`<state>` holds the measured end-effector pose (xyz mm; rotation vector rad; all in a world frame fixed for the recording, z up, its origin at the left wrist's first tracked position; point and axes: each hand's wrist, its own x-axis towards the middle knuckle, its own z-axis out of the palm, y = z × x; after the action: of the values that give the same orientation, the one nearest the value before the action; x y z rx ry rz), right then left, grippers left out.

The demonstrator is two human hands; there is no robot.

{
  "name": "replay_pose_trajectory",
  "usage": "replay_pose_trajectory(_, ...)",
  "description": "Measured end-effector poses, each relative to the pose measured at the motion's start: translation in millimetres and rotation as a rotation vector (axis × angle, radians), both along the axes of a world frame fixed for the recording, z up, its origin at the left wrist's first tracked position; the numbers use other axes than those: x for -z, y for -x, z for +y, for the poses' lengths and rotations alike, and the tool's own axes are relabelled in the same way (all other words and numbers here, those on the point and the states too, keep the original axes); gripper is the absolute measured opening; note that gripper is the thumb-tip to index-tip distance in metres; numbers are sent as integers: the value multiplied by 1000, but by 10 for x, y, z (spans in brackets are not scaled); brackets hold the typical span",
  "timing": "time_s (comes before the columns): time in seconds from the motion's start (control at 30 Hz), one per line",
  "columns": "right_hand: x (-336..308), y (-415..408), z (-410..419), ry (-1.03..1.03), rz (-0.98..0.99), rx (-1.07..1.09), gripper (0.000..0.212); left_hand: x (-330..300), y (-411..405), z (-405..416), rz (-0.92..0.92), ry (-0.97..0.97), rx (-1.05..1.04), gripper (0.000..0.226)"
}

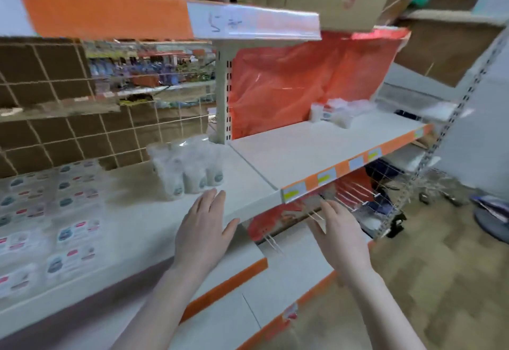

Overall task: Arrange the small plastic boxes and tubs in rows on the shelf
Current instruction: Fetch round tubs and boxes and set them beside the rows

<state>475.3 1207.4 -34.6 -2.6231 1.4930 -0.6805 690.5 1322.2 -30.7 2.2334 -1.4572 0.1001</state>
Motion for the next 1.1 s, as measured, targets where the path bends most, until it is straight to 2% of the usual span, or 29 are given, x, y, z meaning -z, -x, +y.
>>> replay_pose_trajectory(0.23, -83, 827, -930, -23, -2, 43, 50, -61, 822, -1166, 5, 12, 83, 62)
replay_pose_trajectory(0.53, 34, 1286, -2063, -49, -48, 95, 47, -6, 1320, -2485, -23, 13, 176, 62)
replay_pose_trajectory(0.77, 8, 1442, -3443, -18, -26, 97, 25, 131, 1519, -3901, 16, 42, 173, 62)
replay_pose_trajectory(0.93, -91, 1493, -4490, -25, 10, 114, 34, 29, 1632, -4904, 27, 39, 175, 62)
replay_pose_trajectory(1.1, -91, 1482, -5307, -60, 17, 88, 46, -27, 1581, -5463, 24, 37, 110, 63)
